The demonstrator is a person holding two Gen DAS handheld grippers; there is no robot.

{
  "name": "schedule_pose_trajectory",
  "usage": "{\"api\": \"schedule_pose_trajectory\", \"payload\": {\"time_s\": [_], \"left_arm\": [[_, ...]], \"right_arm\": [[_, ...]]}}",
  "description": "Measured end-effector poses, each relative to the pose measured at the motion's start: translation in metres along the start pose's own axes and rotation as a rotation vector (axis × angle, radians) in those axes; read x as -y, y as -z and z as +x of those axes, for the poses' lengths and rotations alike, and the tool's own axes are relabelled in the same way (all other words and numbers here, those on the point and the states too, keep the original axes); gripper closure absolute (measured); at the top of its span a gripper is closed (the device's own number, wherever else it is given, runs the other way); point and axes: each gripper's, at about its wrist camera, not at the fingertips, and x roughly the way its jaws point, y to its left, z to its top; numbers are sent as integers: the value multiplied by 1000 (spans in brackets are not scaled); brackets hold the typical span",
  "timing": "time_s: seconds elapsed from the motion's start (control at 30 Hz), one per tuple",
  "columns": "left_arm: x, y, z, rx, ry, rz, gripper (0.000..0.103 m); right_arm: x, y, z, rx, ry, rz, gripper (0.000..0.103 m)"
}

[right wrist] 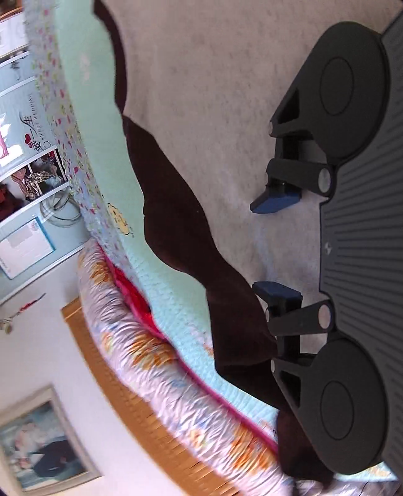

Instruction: Fold clothes

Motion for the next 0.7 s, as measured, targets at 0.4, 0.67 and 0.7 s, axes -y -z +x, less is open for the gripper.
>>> {"api": "schedule_pose_trajectory", "payload": {"time_s": [0.4, 0.67, 0.7], "left_arm": [[-107, -21, 102, -228, -343, -320, 57], [-61, 35, 116, -329, -1, -501, 52], [-51, 25, 121, -307, 12, -484, 47]], "right_arm": [[5, 1, 0, 6, -9, -1, 51], [6, -1, 2, 9, -16, 6, 51], [6, -1, 2, 9, -16, 6, 51]]}}
